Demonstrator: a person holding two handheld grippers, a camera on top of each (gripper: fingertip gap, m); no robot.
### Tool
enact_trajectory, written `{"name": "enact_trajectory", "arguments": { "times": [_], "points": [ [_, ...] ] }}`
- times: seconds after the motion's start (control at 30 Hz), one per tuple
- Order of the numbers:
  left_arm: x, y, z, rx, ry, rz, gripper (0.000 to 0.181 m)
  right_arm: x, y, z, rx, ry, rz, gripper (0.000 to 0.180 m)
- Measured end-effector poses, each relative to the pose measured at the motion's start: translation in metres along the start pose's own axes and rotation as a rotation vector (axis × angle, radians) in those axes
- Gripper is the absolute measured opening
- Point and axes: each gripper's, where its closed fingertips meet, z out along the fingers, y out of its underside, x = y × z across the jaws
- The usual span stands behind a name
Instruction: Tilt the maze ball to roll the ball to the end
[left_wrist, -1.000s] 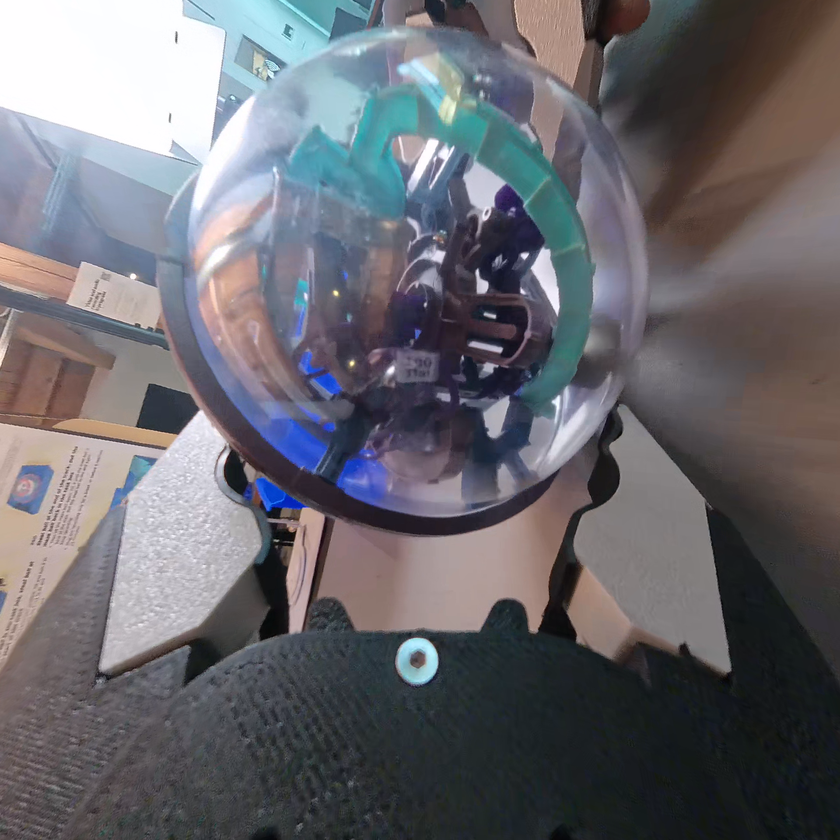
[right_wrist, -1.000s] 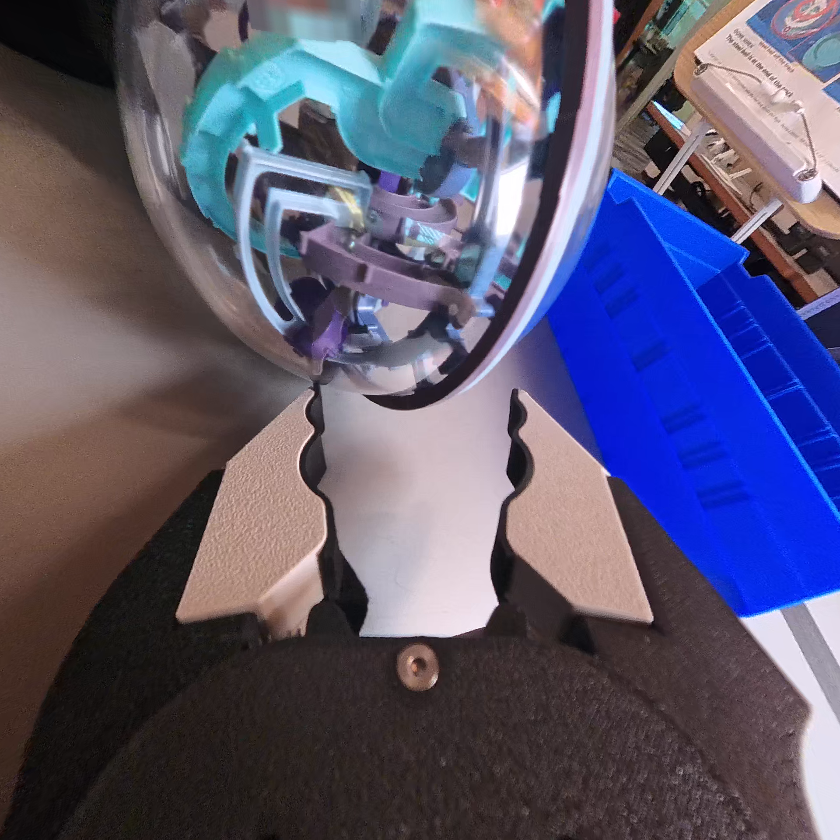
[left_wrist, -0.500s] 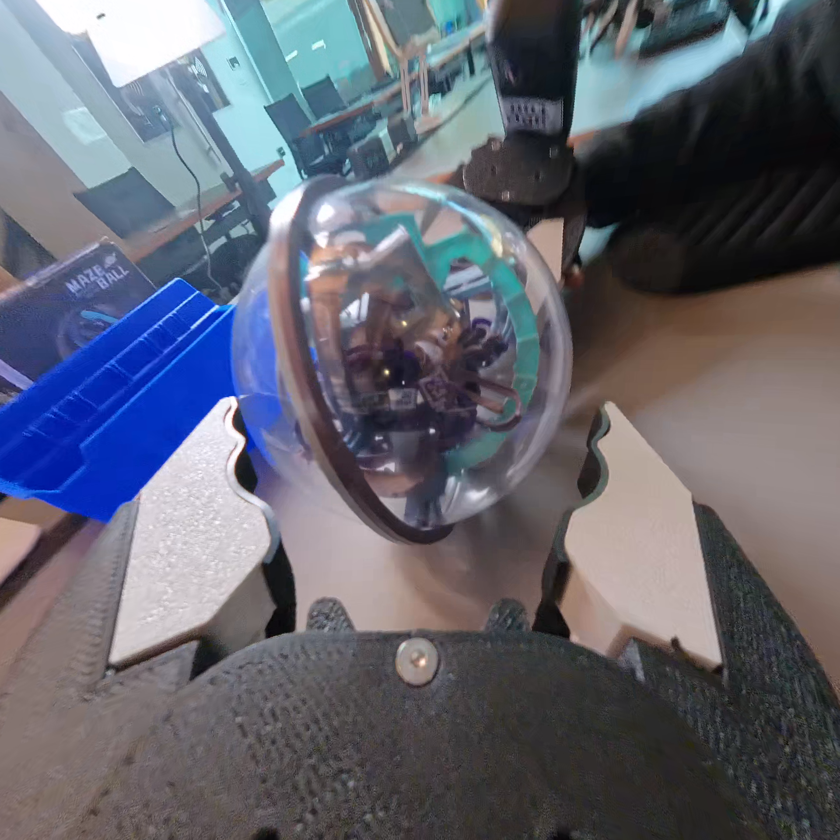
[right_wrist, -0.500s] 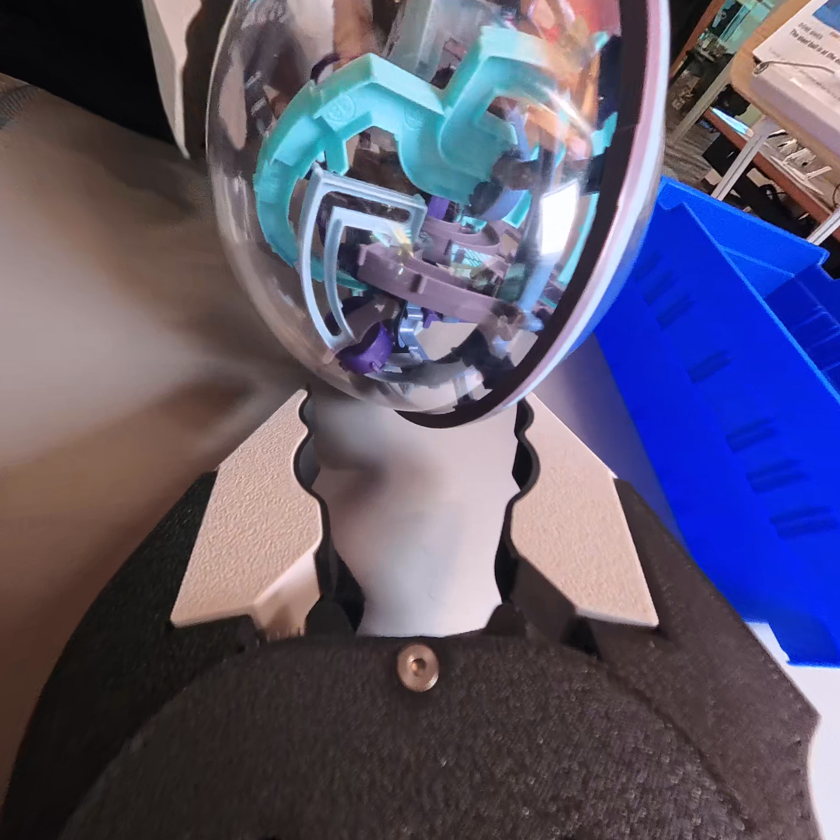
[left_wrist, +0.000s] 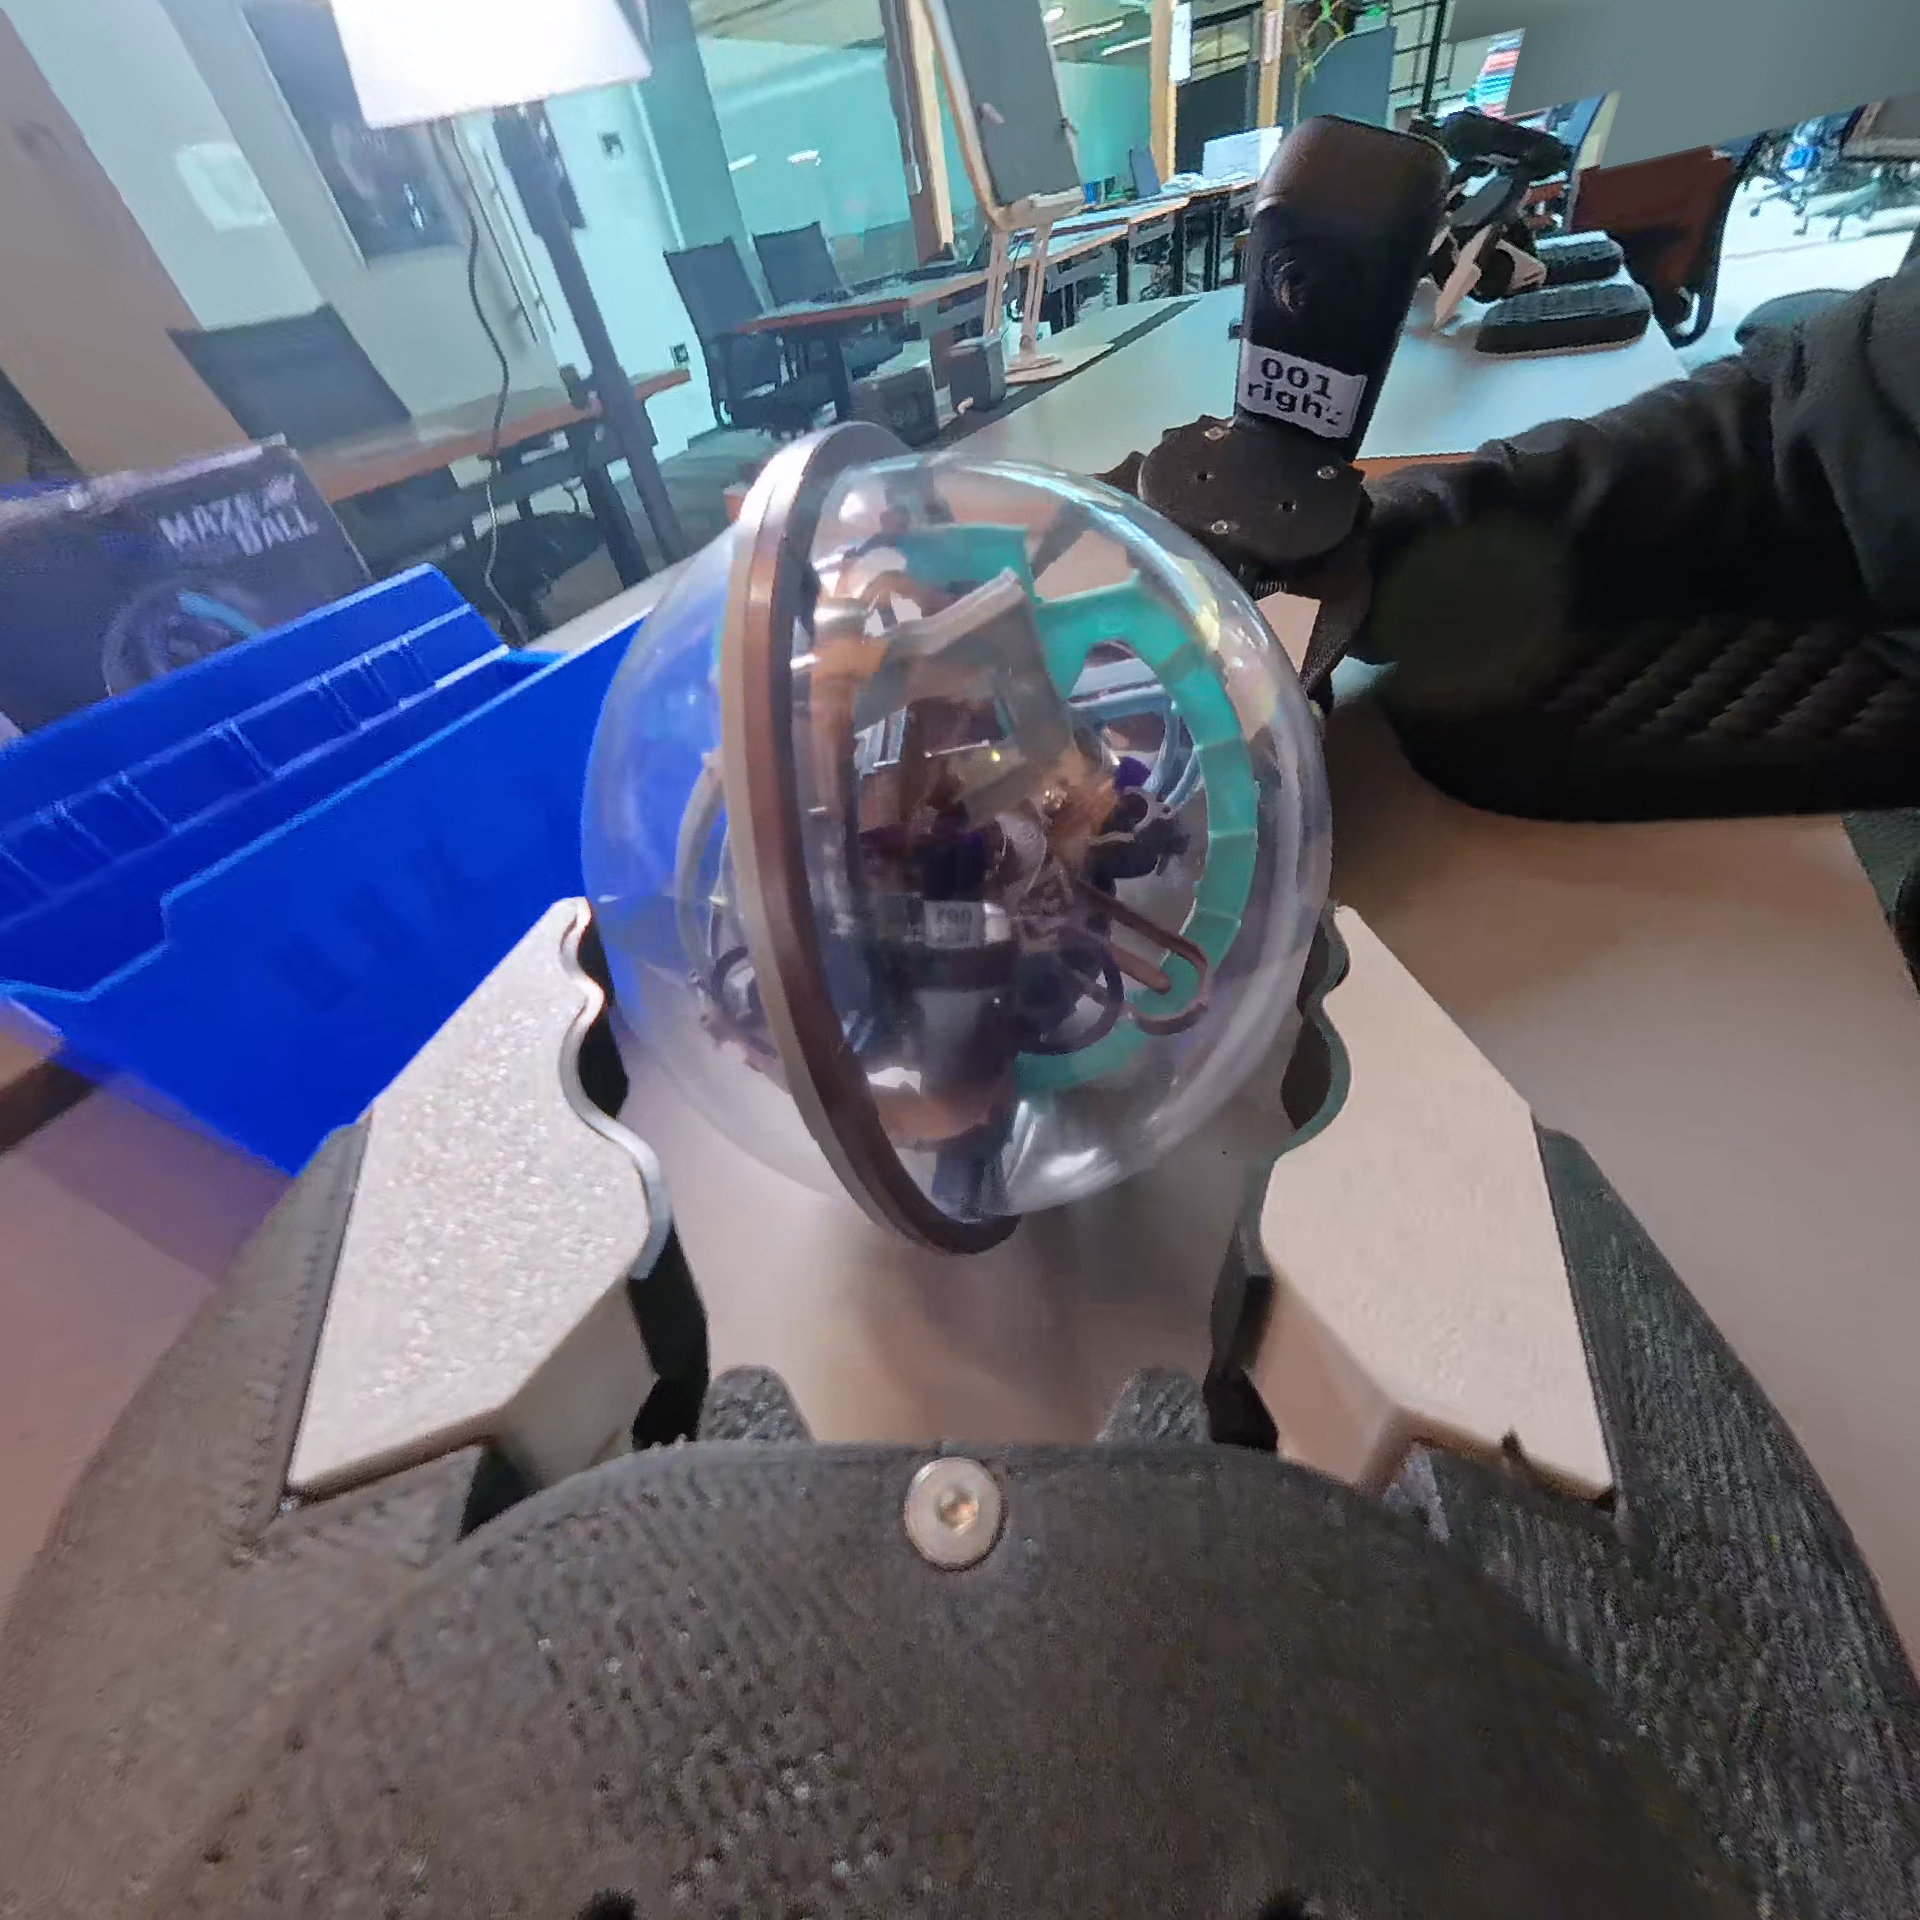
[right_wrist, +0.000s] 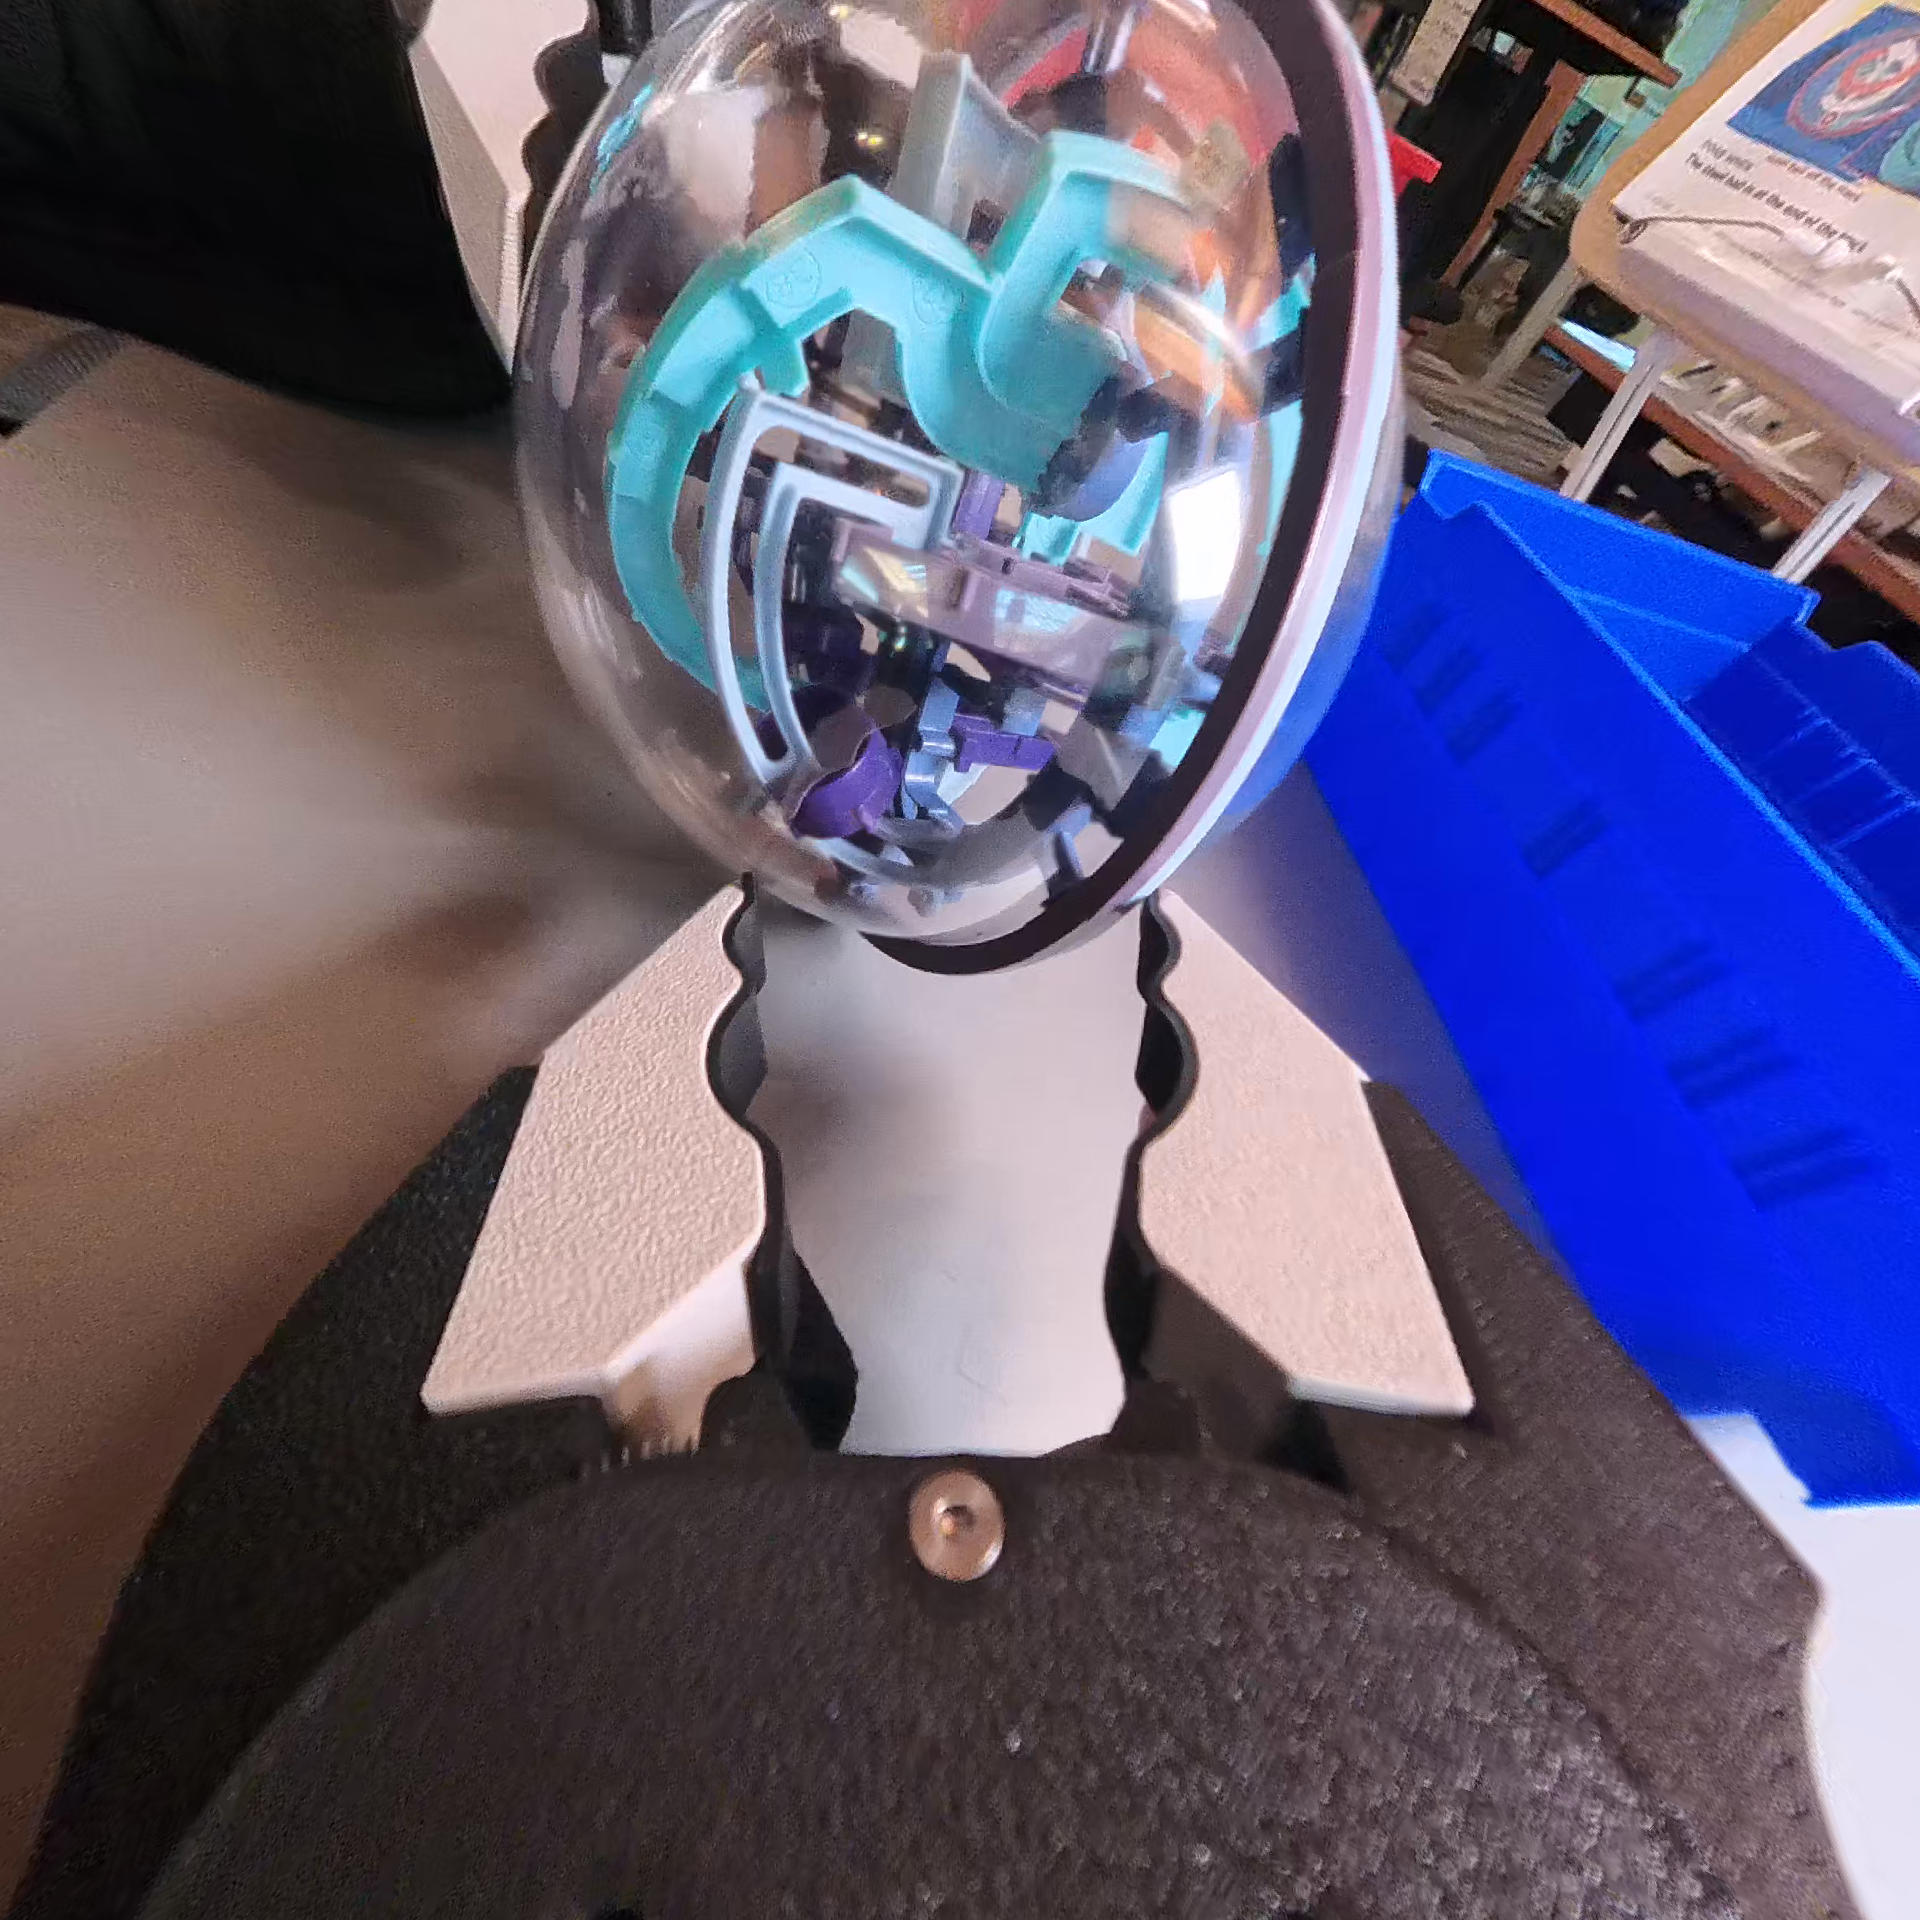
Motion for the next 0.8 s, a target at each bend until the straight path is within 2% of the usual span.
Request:
{"name": "enact_trajectory", "arguments": {
  "times": [0.5, 0.8],
  "points": [
    [-0.007, -0.003, 0.016, -0.084, -0.039, -0.215, 0.13, 0.002, 0.014, 0.0, -0.082, -0.088, 0.217, 0.081],
    [-0.025, -0.005, 0.025, -0.071, -0.038, -0.51, 0.13, 0.003, 0.021, 0.004, -0.128, -0.129, 0.356, 0.081]
  ]
}}
